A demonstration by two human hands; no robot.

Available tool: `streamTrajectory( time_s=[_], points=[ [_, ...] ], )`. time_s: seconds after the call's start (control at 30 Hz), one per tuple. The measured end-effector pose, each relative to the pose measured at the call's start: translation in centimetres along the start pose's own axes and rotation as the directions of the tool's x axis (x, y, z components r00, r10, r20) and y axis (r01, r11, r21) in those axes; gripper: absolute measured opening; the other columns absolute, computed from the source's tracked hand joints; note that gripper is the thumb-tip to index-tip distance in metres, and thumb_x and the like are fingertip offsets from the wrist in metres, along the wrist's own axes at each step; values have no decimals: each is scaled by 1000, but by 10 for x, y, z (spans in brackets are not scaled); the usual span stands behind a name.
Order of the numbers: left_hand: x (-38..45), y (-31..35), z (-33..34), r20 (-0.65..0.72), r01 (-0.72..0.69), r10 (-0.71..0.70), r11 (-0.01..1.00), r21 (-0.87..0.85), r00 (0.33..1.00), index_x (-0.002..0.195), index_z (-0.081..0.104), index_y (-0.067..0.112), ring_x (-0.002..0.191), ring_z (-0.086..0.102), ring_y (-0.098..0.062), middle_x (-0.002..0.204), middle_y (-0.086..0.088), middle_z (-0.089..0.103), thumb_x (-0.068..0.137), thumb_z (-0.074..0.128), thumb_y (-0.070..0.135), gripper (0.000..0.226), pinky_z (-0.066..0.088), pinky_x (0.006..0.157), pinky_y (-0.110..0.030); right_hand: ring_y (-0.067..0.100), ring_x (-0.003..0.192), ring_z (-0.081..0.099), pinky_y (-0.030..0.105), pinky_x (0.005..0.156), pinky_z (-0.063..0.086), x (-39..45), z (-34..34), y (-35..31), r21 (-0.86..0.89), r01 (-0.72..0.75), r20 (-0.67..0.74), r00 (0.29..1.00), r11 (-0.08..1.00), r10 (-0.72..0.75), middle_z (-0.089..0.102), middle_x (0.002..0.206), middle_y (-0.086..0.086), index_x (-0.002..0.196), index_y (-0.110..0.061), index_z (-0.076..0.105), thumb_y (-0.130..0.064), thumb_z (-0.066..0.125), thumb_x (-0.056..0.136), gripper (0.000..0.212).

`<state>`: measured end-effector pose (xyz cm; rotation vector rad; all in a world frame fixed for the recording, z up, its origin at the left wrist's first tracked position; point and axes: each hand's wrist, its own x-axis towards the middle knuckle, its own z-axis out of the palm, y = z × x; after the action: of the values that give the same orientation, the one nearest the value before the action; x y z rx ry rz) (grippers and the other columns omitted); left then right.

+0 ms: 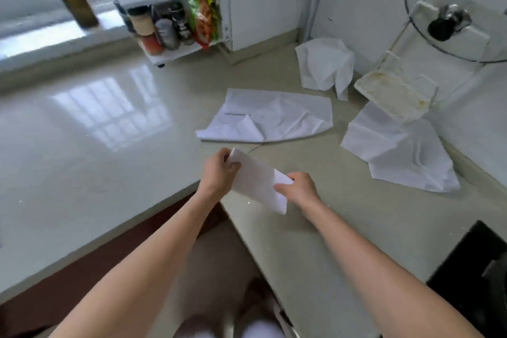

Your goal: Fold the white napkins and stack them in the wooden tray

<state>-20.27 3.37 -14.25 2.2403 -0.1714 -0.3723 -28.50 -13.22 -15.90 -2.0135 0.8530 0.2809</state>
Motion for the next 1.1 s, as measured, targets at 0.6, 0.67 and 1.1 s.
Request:
streamTrajectory(
  time_s=[0.6, 0.67, 1.1],
  points=[
    [-569, -300, -253, -768, 398, -614, 761, -513, 182, 92, 54, 9, 82, 50, -21, 89, -6, 56, 92, 56, 13, 4, 28, 59, -29, 17, 65, 47, 28, 53, 31, -440, 393, -82, 128, 785, 760, 315, 606, -568, 51, 68, 3, 71, -13, 50, -13, 63, 85, 20],
    [-640, -323, -252, -747, 423, -663, 690, -587, 45, 94, 53, 13, 85, 49, -19, 93, -3, 55, 93, 55, 17, 5, 31, 65, -26, 14, 61, 39, 26, 51, 25, -503, 426, -62, 140, 813, 808, 235, 565, -540, 41, 64, -3, 65, -19, 40, -14, 59, 87, 30],
    [-941, -436, -255, -420, 262, -716, 328, -907, -557, 103, 67, -1, 91, 61, -24, 100, -11, 68, 92, 57, 13, 20, 38, 69, -27, 20, 65, 38, 30, 56, 27, -803, 641, 6, 331, 902, 930, -264, 275, -254, 39, 59, 0, 63, -14, 38, -19, 54, 94, 36]
  ],
)
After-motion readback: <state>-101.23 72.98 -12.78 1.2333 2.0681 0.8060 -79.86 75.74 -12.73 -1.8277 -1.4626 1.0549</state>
